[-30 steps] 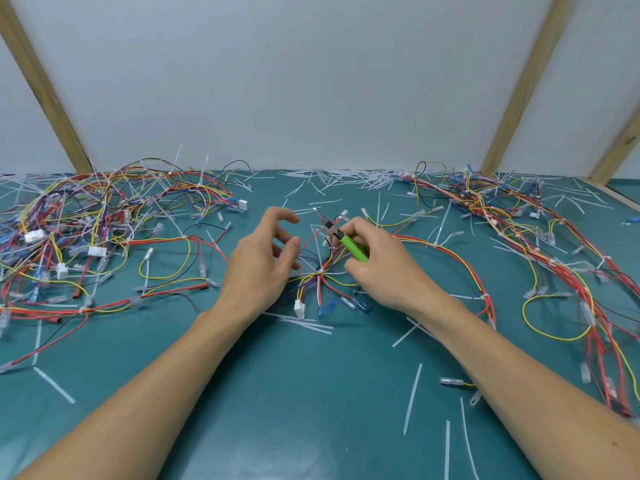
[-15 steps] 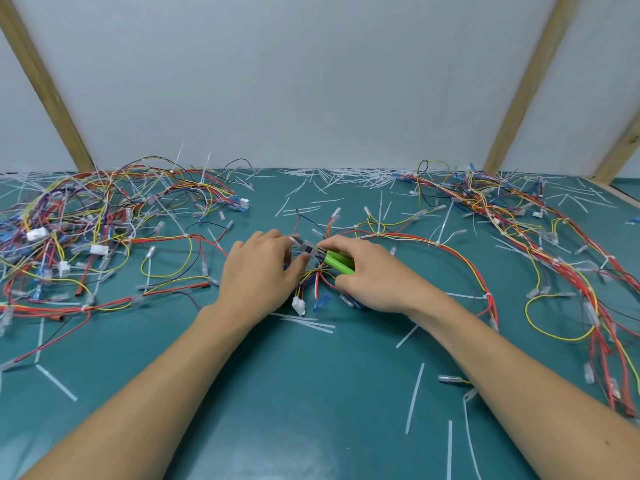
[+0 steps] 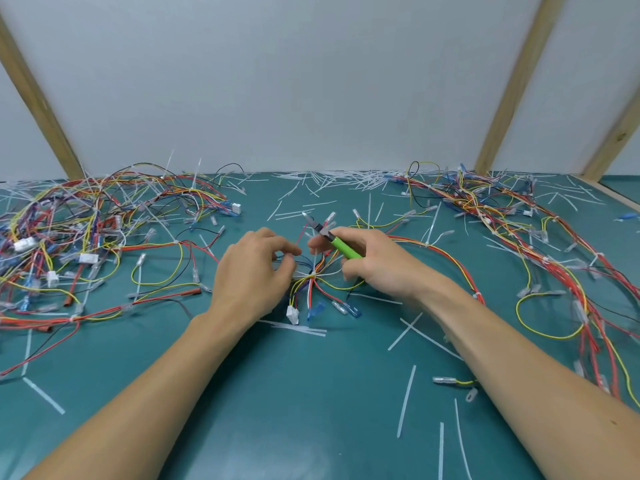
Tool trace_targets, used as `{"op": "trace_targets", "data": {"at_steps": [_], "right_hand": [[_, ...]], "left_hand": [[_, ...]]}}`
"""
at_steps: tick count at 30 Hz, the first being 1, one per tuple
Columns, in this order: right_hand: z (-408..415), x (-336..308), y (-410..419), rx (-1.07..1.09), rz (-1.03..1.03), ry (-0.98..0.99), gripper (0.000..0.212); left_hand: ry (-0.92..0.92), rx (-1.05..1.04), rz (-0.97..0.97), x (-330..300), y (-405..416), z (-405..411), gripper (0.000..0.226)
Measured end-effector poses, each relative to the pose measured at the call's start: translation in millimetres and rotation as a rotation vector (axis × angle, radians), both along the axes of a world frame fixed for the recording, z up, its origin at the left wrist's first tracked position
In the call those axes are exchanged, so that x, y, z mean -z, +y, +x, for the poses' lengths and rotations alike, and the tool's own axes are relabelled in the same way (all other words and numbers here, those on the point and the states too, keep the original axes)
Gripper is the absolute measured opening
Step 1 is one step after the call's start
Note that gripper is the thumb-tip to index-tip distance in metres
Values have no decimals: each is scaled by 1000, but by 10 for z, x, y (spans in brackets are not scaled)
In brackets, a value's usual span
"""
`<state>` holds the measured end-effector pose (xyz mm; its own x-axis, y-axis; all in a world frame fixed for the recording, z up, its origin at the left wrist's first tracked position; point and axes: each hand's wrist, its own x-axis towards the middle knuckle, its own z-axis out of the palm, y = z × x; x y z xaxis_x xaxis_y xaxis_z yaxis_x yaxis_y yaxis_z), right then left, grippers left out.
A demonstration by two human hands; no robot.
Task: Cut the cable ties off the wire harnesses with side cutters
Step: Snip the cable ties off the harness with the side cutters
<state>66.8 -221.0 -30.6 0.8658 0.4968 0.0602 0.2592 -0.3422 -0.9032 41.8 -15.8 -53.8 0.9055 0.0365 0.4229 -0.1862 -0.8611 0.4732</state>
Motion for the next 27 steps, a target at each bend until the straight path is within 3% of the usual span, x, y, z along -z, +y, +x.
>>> {"op": "trace_targets", "data": {"at_steps": [4, 6, 11, 14, 19, 23, 25, 27], "right_hand": [[-11, -9, -15, 77, 66, -12, 61], [-23, -38, -9, 88, 100, -35, 59], [-92, -124, 26, 73, 190, -95, 57], [-109, -144, 21, 108, 209, -105, 61], [-172, -161, 65, 85, 206, -77, 67], [-195, -181, 70, 95, 228, -58, 70], [-199, -183, 71, 98, 229, -57, 71], [-205, -175, 75, 102, 229, -58, 72]], "left_hand": [[179, 2, 125, -17, -63, -66, 60], [173, 2, 211, -21, -84, -92, 72], [39, 53, 136, -59, -29, -84, 31], [-9, -25, 59, -85, 83, -43, 14], [178, 72, -219, -108, 92, -58, 29], [188, 161, -357, -141, 63, -81, 38], [173, 128, -308, -124, 45, -77, 51], [107, 67, -201, -82, 28, -66, 49]]}}
